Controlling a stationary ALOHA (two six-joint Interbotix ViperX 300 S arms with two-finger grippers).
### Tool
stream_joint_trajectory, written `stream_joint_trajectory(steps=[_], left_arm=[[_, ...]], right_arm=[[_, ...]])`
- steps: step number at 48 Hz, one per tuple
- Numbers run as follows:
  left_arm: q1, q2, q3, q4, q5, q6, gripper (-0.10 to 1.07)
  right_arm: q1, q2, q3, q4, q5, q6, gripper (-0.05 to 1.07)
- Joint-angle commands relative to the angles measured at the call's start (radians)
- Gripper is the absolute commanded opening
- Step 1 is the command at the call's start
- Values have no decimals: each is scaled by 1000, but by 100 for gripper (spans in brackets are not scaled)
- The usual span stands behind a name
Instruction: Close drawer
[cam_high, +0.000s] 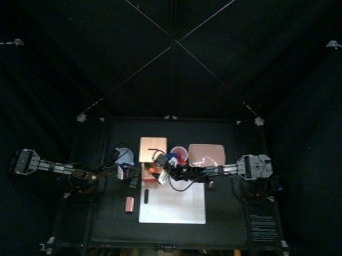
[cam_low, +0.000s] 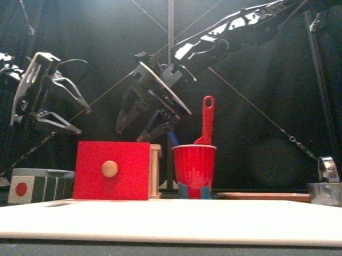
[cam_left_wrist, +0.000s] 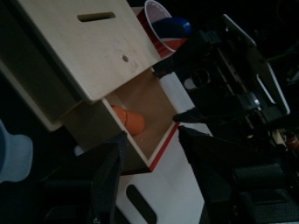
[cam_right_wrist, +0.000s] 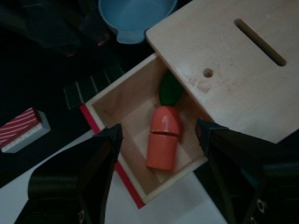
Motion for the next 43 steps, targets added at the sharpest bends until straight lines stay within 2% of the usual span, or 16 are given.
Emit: stream_joint_trajectory(steps=[1,12,22,32,38,43], left_arm=[[15,-2,-21,6,-3,6,86],[18,-2,-44,34,31,2,86],[18,-2,-46,37,66,-2,85],[18,-2,-48,32,84,-5,68],[11,-2,-55,-8,112,-8,58],[3,0,-64,-58,117,-6,56]], right_arm=[[8,-57,-28,-5,-2,-2,96],[-3,-97,-64,-11,6,-31,86],[-37,-97,-101,8,6,-61,61],[-83,-94,-107,23,6,-61,44],[-124,-98,-112,25,6,-63,39],[-160,-94,-114,25,3,-63,38]])
